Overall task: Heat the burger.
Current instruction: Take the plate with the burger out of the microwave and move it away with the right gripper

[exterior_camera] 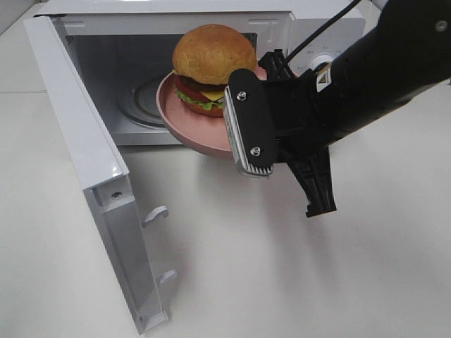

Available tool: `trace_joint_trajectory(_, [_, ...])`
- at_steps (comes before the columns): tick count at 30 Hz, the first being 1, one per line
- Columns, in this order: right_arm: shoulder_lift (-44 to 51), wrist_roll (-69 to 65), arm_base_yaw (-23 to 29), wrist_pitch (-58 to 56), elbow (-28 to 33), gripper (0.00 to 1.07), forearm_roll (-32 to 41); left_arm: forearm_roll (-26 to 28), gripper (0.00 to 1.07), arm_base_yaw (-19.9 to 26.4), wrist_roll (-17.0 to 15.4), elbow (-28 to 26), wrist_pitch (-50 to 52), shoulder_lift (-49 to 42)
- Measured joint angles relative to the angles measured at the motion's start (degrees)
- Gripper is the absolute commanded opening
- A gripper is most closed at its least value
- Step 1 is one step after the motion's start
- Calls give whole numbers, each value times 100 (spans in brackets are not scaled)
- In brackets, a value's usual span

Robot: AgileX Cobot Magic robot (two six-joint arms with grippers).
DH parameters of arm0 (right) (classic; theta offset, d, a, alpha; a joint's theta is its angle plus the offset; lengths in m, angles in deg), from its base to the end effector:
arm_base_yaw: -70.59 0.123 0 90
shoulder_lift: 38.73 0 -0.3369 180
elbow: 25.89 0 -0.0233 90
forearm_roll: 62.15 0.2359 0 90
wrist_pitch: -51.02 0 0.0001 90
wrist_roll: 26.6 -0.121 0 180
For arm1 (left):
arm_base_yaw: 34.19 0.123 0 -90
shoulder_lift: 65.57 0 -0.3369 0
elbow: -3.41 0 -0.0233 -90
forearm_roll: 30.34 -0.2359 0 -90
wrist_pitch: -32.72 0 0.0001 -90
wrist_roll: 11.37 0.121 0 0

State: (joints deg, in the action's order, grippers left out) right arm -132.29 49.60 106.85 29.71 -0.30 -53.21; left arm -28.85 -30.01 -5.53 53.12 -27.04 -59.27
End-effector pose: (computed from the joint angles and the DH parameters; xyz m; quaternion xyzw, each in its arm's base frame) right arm 0.2504 0.1921 0.2718 -0.7472 0.5703 -0.0670 0.3344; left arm -0.0431 -0.0059 0.2585 0.0127 0.8468 0.0335 0.5307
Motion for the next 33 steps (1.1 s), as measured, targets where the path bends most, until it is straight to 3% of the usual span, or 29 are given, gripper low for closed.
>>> trace_joint_trajectory(33, [2217,-1077,126,-344,1673,1,-602,0,101,0,0,0,0,0])
